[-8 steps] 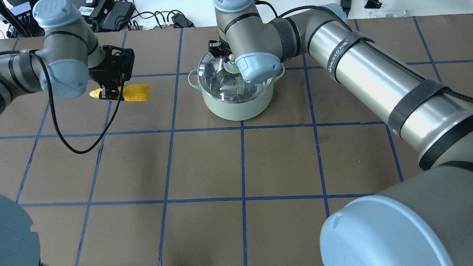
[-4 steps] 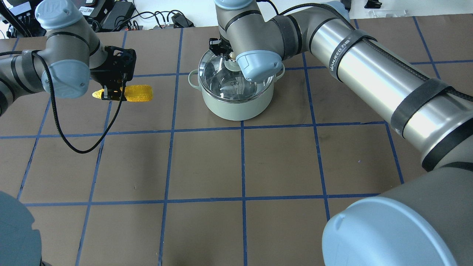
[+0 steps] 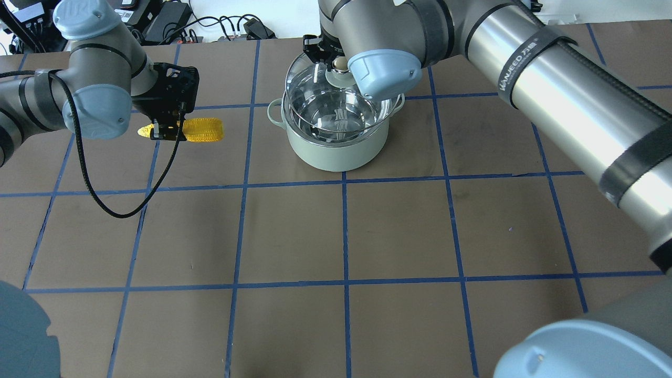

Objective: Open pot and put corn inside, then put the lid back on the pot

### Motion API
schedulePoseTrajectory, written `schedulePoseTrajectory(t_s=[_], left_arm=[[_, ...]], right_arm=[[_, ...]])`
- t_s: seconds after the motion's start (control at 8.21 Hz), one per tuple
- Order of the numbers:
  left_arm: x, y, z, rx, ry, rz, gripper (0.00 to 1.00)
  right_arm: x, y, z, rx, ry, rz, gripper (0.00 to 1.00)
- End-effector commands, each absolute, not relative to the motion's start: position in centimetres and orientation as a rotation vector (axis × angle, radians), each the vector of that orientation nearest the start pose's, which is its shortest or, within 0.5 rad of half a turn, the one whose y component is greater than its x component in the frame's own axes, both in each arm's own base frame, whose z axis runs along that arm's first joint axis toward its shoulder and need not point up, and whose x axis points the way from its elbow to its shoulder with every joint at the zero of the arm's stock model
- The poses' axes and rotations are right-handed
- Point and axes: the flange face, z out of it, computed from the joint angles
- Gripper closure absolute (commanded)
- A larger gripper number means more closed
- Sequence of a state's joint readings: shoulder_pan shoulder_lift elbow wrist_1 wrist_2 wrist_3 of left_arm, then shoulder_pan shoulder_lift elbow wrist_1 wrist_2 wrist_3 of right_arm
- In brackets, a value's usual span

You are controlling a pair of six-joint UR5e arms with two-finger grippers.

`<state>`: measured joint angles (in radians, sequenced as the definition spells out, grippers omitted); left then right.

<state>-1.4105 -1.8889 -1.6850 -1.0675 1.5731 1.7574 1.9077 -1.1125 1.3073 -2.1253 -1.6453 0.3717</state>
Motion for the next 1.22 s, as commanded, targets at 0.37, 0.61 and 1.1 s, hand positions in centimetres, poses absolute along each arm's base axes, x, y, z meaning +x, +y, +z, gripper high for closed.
schedulePoseTrajectory(t_s=[0.37, 0.61, 1.1], left_arm=[[-15.8, -60.6, 37.7, -2.468, -2.273, 0.616, 1.0], [-20.2, -60.0, 39.0, -2.45, -2.29, 0.804, 1.0], [-27.6, -60.3, 35.7, -2.318, -2.231, 0.987, 1.0]], right_arm=[[22.4, -54.1, 51.2, 0.056, 3.078, -0.342, 0.45], [19.4, -52.0, 53.1, -0.042, 3.115, -0.258, 0.46], [18.5, -50.2, 52.7, -0.138, 3.125, -0.197, 0.46]])
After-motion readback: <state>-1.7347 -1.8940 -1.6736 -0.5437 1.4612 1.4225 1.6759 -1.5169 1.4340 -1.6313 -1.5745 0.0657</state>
